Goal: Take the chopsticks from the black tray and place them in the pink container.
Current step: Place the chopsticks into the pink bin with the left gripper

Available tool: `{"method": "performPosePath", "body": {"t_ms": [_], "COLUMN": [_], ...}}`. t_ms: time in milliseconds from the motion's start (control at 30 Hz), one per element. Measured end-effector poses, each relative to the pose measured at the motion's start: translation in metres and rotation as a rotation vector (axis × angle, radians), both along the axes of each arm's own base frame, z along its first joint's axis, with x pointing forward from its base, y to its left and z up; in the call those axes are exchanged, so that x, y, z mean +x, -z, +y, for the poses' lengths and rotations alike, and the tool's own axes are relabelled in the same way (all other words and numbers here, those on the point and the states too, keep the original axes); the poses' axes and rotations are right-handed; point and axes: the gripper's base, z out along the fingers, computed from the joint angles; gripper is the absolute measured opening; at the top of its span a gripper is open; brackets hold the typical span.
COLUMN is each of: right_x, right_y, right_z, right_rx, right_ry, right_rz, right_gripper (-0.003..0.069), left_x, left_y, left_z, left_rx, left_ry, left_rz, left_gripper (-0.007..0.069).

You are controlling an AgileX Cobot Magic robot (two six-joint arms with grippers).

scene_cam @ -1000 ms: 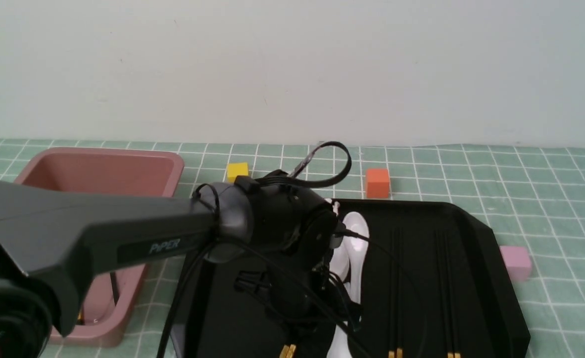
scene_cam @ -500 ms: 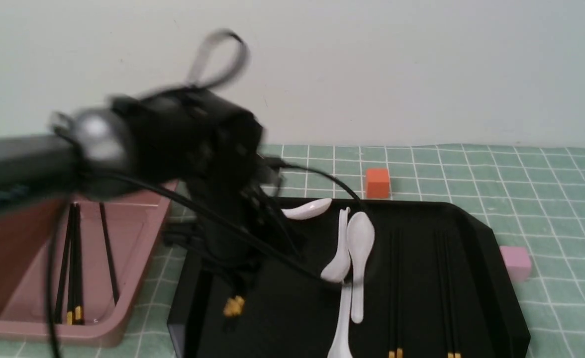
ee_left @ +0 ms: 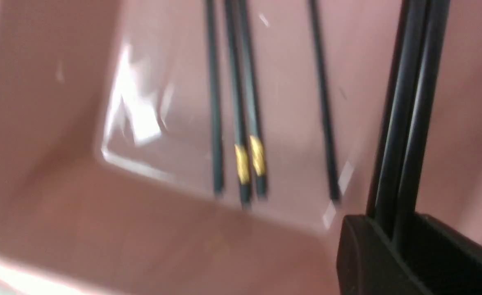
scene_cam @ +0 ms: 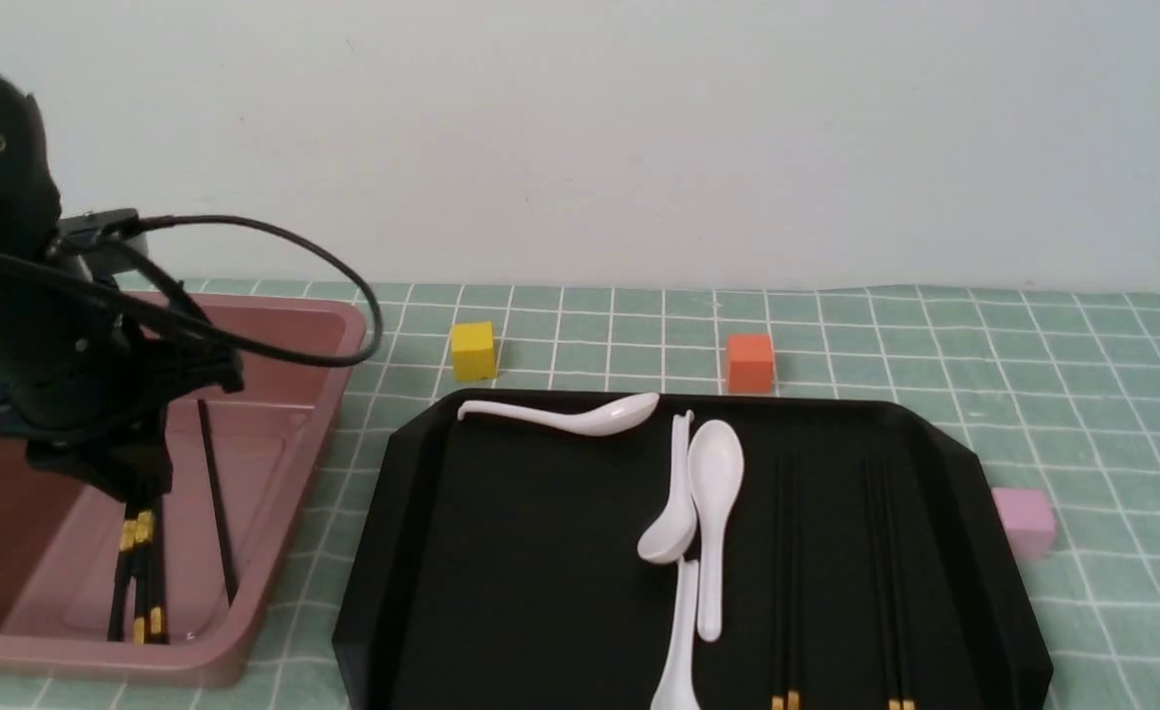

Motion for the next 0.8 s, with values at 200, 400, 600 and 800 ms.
{"method": "performPosePath", "body": {"t_ms": [200,400,600,800], "right_x": [0.0,0.0,0.0,0.0], "right_y": [0.0,0.0,0.0,0.0], "right_z": [0.0,0.0,0.0,0.0], "right_rx": [0.0,0.0,0.0,0.0], "right_ry": [0.0,0.0,0.0,0.0], "right_rz": [0.0,0.0,0.0,0.0], "right_gripper": [0.0239,0.0239,0.0239,0.0239], "left_x": [0.021,0.029,0.021,-0.005], "left_y": [0.032,0.051,0.04,-0.001], "left_z": [0.007,0.007,0.007,0.008], "left_rx": [0.007,0.012,0.018,0.02], "left_ry": [-0.016,-0.013,0.005,0.012], "left_rz": [0.002,0.035,0.049,0.029], "left_gripper": [0.012,0.0178,0.0269,0.0139]}}
